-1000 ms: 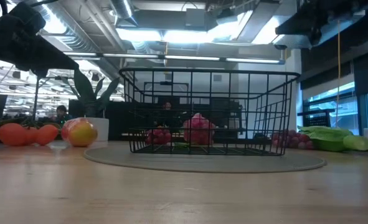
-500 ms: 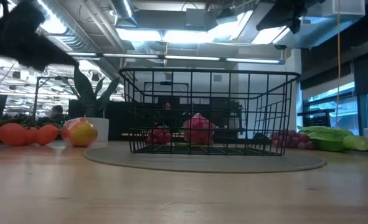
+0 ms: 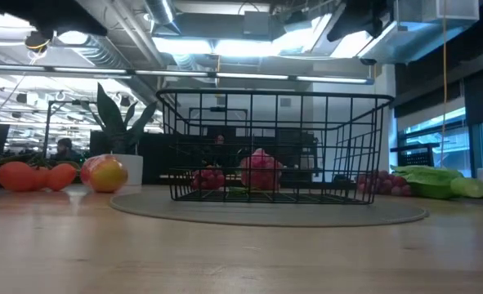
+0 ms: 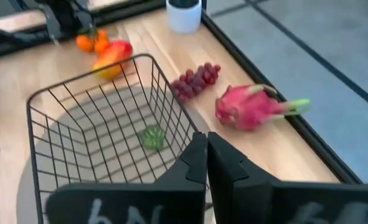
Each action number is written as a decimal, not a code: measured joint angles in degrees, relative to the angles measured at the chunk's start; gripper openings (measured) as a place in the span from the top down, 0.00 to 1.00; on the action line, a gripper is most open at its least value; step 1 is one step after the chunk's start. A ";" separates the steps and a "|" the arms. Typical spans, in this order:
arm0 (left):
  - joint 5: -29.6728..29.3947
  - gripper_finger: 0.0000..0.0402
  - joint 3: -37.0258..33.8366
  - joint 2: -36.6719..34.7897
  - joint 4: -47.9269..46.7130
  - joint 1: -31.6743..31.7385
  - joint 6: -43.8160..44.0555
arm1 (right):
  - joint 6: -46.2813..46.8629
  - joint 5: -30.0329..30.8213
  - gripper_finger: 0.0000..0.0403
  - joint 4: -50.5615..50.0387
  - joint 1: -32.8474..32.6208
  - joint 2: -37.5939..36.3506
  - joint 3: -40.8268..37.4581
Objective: Build produce basket
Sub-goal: Put the pink dragon fruit into the black wire basket
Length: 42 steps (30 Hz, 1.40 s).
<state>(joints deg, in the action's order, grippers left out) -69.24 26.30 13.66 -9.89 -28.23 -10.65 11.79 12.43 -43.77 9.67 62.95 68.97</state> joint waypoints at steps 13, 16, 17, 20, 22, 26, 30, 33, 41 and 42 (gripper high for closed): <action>-6.36 1.00 15.36 17.37 -3.01 2.15 4.96 | -1.85 0.00 1.00 -14.47 2.06 9.01 15.07; -1.49 1.00 19.70 19.11 -8.95 4.12 9.04 | -1.82 0.00 1.00 -14.58 2.77 8.95 15.32; 1.66 1.00 21.20 19.55 -11.62 4.87 11.19 | -1.87 0.00 1.00 -14.70 2.93 8.89 15.32; 13.00 1.00 24.79 20.99 -22.11 7.48 20.16 | -1.88 0.00 1.00 -14.73 3.45 8.79 15.32; 19.66 1.00 26.48 22.36 -31.37 9.46 27.01 | -1.95 0.01 1.00 -14.73 3.65 8.79 15.32; 32.00 1.00 30.58 26.69 -45.87 13.98 38.13 | -1.84 0.00 1.00 -14.73 3.72 8.79 15.32; 39.87 1.00 34.77 31.96 -53.89 18.51 43.72 | -1.89 -1.50 1.00 -14.73 3.72 8.79 15.32; 46.12 1.00 37.47 35.65 -57.62 21.81 46.38 | -3.99 -3.74 1.00 -14.81 3.72 8.79 15.32; 60.86 1.00 38.25 43.73 -67.26 28.80 54.09 | -12.41 -14.10 1.00 -15.42 3.69 8.95 15.30; 61.20 1.00 38.25 44.26 -68.21 29.18 54.13 | -13.45 -15.33 1.00 -15.73 3.64 8.95 15.30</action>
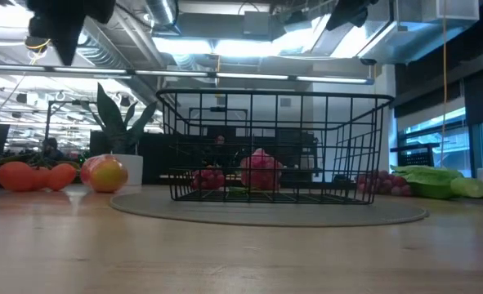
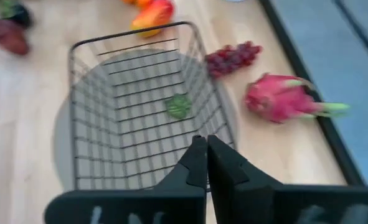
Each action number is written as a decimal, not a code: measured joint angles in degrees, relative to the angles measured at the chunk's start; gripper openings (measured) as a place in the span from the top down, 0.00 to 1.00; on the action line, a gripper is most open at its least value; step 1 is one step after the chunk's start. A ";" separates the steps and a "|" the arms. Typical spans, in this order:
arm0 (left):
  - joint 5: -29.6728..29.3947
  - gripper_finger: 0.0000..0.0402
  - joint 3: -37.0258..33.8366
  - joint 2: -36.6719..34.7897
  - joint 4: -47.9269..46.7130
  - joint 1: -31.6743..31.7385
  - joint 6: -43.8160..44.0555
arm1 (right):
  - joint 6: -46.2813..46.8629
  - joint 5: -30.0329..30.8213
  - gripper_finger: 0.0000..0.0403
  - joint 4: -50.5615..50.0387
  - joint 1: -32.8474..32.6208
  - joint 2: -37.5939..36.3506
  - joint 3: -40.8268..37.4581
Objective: Build produce basket
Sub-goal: Put the pink dragon fruit into the black wire basket
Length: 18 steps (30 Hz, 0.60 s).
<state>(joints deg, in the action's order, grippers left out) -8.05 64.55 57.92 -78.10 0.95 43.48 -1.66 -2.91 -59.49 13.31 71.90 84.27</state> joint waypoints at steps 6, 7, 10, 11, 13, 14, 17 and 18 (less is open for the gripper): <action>-0.42 1.00 0.00 0.80 -0.82 0.65 -1.97 | 0.00 -7.34 1.00 -4.71 -0.12 0.00 0.00; -0.64 1.00 0.00 0.82 -0.77 0.65 -3.24 | 1.05 -8.60 1.00 -6.19 -0.12 0.00 0.00; -0.86 1.00 0.00 0.80 -0.77 0.65 -4.87 | 3.02 -10.70 1.00 -10.74 -0.90 0.00 -0.02; -0.85 1.00 0.00 0.80 -0.77 0.65 -4.87 | 3.75 -10.82 1.00 -11.90 -1.31 0.00 -0.02; -0.84 1.00 0.00 0.80 -0.77 0.63 -4.94 | 5.40 -12.54 1.00 -14.25 -2.07 0.00 -0.04; -0.86 1.00 0.00 0.80 -0.77 0.65 -5.05 | 6.37 -13.66 1.00 -15.25 -2.41 0.00 -0.04; -0.85 1.00 0.00 0.80 -0.77 0.63 -5.08 | 11.63 -15.36 1.00 -16.27 -3.30 -0.01 -0.04; -0.85 1.00 0.00 0.80 -0.77 0.63 -5.09 | 13.56 -15.41 1.00 -16.35 -3.51 0.00 -0.04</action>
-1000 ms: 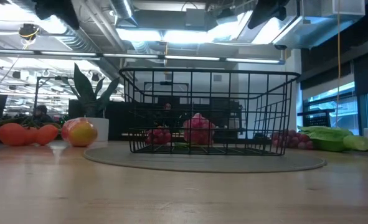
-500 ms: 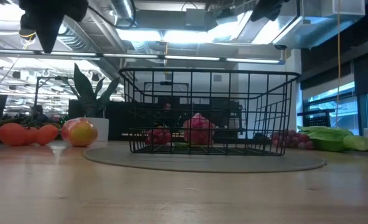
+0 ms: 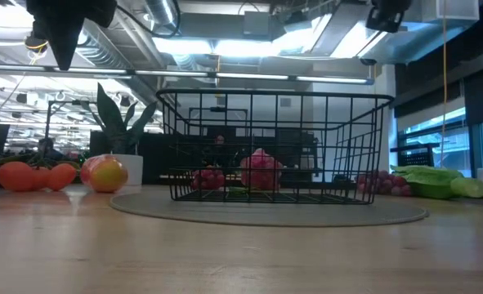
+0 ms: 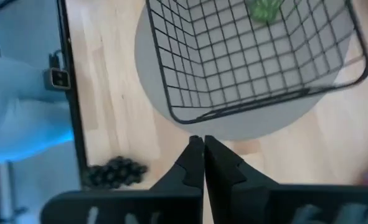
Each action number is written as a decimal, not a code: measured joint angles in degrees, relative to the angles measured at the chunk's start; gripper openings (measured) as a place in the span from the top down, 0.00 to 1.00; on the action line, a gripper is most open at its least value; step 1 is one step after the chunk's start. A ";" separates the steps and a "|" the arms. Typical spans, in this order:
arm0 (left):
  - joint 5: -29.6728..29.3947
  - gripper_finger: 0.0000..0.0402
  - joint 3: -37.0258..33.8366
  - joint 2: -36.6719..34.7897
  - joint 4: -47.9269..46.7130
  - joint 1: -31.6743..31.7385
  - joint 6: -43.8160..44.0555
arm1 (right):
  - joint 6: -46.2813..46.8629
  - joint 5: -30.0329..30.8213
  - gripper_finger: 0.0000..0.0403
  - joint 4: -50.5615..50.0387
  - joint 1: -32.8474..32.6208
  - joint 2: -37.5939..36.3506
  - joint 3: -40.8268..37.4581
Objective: Build produce basket
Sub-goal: Put the pink dragon fruit into the black wire basket
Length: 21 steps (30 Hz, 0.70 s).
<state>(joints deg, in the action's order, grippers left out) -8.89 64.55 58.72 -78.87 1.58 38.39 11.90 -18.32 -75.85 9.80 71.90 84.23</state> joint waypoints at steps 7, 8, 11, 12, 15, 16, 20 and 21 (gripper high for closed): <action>-0.64 1.00 0.00 0.00 0.00 0.00 0.04 | 1.34 -0.87 1.00 -0.92 -1.72 0.00 -0.02; -0.62 1.00 0.00 0.00 0.00 -0.01 0.07 | 1.32 -0.95 1.00 -0.88 -1.86 0.00 -0.02; -0.65 1.00 0.00 0.00 0.01 -0.01 0.07 | 3.04 -0.85 1.00 -0.84 -1.86 0.00 -0.02; -0.65 1.00 0.00 0.00 0.02 -0.02 0.09 | 3.99 -0.64 1.00 -0.81 -1.85 0.00 -0.02; -0.65 1.00 0.00 0.00 0.02 0.00 0.11 | 7.70 1.34 1.00 -0.79 -1.85 0.00 -0.02; -0.65 1.00 0.00 0.00 0.02 -0.02 0.09 | 8.86 1.94 1.00 -0.77 -1.85 0.00 -0.02; -0.65 1.00 0.00 0.00 0.02 0.00 0.04 | 12.00 5.61 1.00 -0.74 -1.76 0.00 -0.01; -0.65 1.00 0.00 0.00 0.02 0.00 0.04 | 12.11 6.53 0.99 -0.71 -1.66 0.00 -0.02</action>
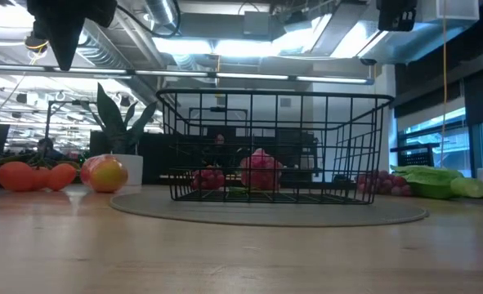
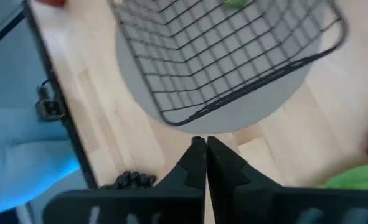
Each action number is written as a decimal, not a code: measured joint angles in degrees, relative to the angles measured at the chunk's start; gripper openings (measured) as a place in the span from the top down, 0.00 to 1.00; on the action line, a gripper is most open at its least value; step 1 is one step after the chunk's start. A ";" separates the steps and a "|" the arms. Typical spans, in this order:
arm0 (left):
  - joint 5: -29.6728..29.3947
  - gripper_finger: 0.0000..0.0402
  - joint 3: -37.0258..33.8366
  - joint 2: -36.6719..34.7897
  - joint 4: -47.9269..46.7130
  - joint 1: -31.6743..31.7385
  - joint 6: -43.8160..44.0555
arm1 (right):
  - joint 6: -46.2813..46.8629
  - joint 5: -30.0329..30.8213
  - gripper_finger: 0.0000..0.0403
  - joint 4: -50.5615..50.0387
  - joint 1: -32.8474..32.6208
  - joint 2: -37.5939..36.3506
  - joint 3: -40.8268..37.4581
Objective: Build produce basket
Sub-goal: Put the pink dragon fruit into the black wire basket
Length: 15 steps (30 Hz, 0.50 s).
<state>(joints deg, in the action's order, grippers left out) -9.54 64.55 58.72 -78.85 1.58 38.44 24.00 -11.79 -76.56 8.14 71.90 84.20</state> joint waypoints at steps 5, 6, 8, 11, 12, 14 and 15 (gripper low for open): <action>-0.02 1.00 0.00 0.00 0.00 -0.01 0.04 | -0.01 0.67 0.91 1.46 1.13 0.00 0.00; -0.02 1.00 0.00 0.00 0.00 -0.02 0.07 | -0.01 0.83 0.88 2.01 1.36 0.00 0.00; -0.02 1.00 0.00 0.00 0.00 0.00 0.07 | -0.28 1.03 0.83 3.10 1.86 0.00 0.00; -0.02 1.00 0.00 0.06 0.00 0.00 0.17 | 0.23 3.79 0.75 4.34 2.53 0.00 0.00; -0.04 1.00 0.00 0.15 0.00 -0.02 0.17 | 1.22 5.57 0.73 4.89 2.83 0.00 0.00; -0.04 1.00 -0.04 0.17 0.02 -0.01 0.17 | 4.30 9.97 0.69 6.75 3.86 0.09 0.00; -0.04 1.00 -0.04 0.17 0.02 -0.02 0.21 | 5.62 11.41 0.68 7.65 4.59 0.19 0.00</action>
<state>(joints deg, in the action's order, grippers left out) -9.58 64.51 58.89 -78.83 1.56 38.65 29.62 -0.38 -68.91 12.73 72.09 84.20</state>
